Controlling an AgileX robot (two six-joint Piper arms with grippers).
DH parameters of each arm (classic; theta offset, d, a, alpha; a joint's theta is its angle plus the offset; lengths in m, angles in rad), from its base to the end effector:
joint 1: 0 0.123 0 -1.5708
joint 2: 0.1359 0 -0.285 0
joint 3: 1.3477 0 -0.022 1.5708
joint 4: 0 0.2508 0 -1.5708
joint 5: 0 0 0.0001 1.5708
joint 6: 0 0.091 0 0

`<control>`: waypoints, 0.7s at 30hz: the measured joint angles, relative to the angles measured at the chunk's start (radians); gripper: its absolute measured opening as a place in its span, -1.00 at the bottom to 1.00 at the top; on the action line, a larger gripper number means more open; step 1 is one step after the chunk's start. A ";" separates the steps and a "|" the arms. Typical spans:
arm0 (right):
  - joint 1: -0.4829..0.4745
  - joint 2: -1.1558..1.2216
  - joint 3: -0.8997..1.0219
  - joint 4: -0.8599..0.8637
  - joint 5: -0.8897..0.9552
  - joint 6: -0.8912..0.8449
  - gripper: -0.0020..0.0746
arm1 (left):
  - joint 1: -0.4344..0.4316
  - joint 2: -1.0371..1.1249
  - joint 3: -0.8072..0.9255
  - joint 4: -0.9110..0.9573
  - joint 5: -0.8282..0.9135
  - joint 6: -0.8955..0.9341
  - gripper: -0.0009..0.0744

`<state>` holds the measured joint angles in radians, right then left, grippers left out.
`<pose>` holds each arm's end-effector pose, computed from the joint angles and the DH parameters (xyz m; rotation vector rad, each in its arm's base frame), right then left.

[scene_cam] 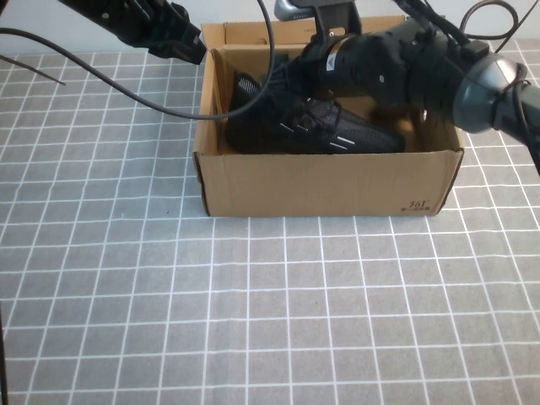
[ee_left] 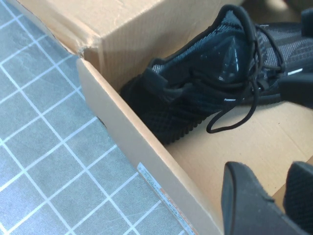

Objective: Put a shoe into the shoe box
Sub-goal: Adjust the shoe

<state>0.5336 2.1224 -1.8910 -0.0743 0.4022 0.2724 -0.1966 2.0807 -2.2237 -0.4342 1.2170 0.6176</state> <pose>0.4404 0.2571 0.2817 -0.3342 2.1167 0.4058 0.4431 -0.1249 0.3610 0.9412 2.2712 -0.3982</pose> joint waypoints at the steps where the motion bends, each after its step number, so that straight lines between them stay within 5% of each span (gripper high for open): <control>1: 0.000 0.001 0.000 -0.017 -0.009 0.017 0.47 | 0.000 0.000 0.000 0.000 0.000 0.000 -0.54; 14: 0.000 0.075 -0.015 -0.149 -0.026 0.115 0.44 | 0.000 0.000 0.000 0.000 0.002 0.000 -0.54; 21: -0.008 0.078 -0.050 -0.161 0.015 0.115 -0.19 | 0.000 0.000 0.000 0.000 0.011 0.000 -0.54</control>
<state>0.5256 2.2001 -1.9409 -0.2357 0.4171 0.3869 -0.1966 2.0807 -2.2237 -0.4342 1.2284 0.6171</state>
